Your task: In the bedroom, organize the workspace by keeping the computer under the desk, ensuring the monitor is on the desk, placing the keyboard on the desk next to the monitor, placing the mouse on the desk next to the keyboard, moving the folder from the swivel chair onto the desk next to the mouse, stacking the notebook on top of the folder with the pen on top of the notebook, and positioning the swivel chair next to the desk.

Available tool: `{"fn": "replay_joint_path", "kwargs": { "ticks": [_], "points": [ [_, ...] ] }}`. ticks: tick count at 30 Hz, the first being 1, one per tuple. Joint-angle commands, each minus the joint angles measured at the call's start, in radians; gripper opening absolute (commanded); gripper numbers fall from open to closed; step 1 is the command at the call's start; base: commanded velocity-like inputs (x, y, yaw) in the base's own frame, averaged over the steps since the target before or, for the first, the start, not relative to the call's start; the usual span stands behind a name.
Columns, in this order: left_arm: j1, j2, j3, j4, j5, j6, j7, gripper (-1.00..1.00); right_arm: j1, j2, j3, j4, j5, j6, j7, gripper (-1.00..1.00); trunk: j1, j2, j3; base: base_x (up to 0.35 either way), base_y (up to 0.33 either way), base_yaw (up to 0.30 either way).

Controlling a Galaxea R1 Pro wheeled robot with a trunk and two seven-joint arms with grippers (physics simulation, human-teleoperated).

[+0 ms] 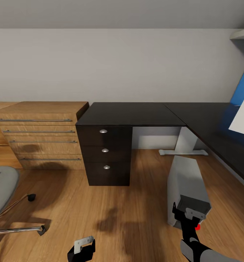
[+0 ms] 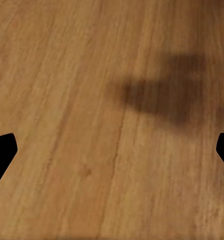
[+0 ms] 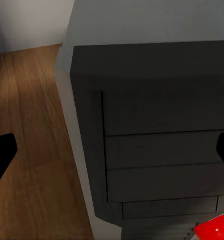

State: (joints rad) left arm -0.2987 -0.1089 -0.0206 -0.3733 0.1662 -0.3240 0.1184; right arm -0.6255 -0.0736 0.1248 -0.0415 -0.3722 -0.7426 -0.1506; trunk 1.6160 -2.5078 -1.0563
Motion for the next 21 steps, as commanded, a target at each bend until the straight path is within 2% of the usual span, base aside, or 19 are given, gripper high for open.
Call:
{"fn": "replay_joint_path", "kwargs": {
  "ticks": [1,6,13,21],
  "points": [
    [0.0,0.0,-0.002,0.001,0.007,-0.003,0.002,1.0,0.0,0.0,0.009,0.0,-0.004,-0.001,-0.006,1.0,0.0,0.0,-0.001,0.0,0.0,0.0],
    [0.0,0.0,-0.002,0.001,0.007,-0.004,0.002,1.0,0.0,0.0,0.009,0.0,-0.004,-0.001,-0.006,1.0,0.0,0.0,-0.001,0.054,0.0,0.0],
    [0.0,0.0,-0.001,0.001,0.007,-0.004,0.001,1.0,0.0,0.0,0.009,0.0,-0.004,-0.001,-0.006,1.0,0.0,0.0,-0.001,0.186,0.0,0.0],
    [0.0,0.0,-0.001,0.001,0.007,-0.004,0.001,1.0,0.0,-0.002,0.009,0.0,-0.004,-0.001,-0.006,1.0,0.0,0.0,-0.001,0.036,0.0,0.0]
  ]
}}
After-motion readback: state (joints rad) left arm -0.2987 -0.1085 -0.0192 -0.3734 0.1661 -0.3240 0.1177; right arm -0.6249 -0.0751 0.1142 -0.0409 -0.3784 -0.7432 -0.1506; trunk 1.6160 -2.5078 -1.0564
